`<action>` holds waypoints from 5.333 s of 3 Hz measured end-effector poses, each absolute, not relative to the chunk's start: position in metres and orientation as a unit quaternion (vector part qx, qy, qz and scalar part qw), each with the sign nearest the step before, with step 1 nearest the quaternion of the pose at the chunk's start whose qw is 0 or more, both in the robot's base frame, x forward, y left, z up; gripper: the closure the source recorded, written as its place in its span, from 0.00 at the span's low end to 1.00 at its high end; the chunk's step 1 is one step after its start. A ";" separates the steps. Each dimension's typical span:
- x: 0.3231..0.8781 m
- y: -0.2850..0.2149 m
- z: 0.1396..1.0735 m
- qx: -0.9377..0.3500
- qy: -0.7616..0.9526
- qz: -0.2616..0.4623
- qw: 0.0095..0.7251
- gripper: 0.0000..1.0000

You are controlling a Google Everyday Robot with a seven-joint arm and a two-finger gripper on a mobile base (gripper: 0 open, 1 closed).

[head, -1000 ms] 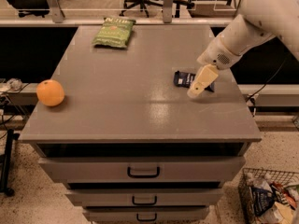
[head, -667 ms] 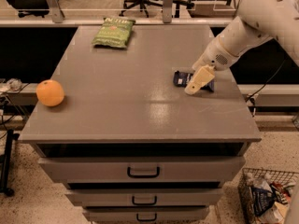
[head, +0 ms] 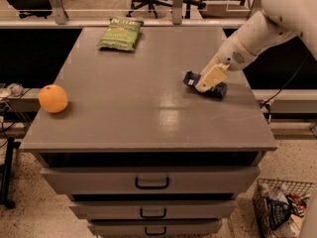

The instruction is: Move rxbar blueberry near orange

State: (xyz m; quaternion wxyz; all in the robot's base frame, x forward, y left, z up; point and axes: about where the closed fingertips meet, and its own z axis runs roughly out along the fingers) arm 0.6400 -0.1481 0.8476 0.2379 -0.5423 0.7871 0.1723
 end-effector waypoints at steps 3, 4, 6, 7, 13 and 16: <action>0.634 -0.150 0.903 -0.554 0.767 0.169 0.275 1.00; 0.637 -0.127 0.899 -0.567 0.752 0.187 0.279 1.00; 0.653 -0.040 0.900 -0.610 0.700 0.212 0.304 1.00; 0.655 -0.004 0.900 -0.629 0.678 0.220 0.310 1.00; 0.608 0.155 0.843 -0.704 0.589 0.298 0.263 0.89; 0.598 0.171 0.841 -0.706 0.580 0.317 0.255 0.25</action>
Offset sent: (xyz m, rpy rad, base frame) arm -0.0074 -0.0194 0.1126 0.0140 -0.1787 0.0295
